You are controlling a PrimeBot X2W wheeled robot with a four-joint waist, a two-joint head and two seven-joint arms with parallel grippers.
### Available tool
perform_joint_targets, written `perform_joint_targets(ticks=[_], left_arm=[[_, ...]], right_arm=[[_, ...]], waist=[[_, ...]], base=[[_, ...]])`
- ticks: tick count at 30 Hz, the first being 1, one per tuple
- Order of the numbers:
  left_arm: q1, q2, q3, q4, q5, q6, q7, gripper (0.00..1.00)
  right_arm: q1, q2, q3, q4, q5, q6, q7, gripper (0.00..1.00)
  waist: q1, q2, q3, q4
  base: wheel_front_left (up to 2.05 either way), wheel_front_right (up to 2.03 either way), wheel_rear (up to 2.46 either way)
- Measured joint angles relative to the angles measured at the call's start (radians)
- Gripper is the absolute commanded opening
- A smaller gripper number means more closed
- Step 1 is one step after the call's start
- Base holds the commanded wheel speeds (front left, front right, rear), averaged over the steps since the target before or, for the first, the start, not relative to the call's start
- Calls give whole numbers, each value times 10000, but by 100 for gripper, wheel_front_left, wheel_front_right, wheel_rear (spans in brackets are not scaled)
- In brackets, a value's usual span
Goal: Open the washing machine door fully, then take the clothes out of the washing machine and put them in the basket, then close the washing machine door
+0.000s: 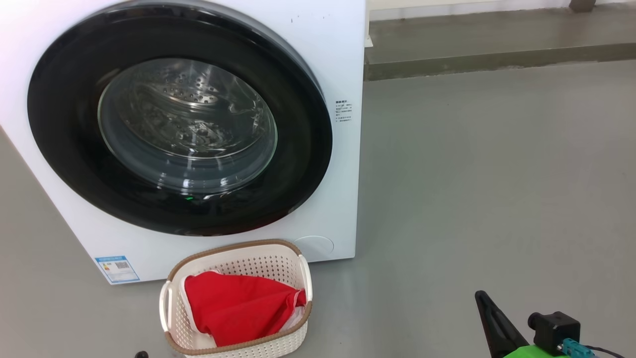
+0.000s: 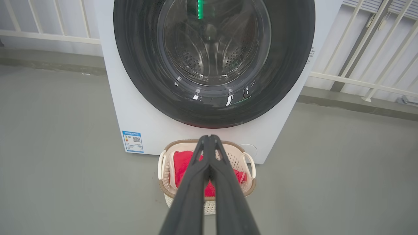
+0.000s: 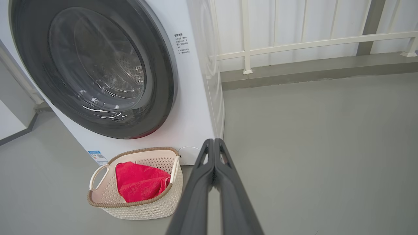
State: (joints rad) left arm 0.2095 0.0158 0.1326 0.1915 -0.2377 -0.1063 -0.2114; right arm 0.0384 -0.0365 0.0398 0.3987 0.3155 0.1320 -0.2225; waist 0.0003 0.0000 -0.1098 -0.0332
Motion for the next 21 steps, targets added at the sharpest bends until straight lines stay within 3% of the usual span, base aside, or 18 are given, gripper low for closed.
perform_joint_targets(ticks=[21], left_arm=[[-335, 13, -84, 119, -2466, -2, 548, 0]], right_arm=[[-124, 2, -309, -232, 2362, -2, 577, 0]], waist=[[-1, 0, 214, 61]], base=[[0, 0, 0]])
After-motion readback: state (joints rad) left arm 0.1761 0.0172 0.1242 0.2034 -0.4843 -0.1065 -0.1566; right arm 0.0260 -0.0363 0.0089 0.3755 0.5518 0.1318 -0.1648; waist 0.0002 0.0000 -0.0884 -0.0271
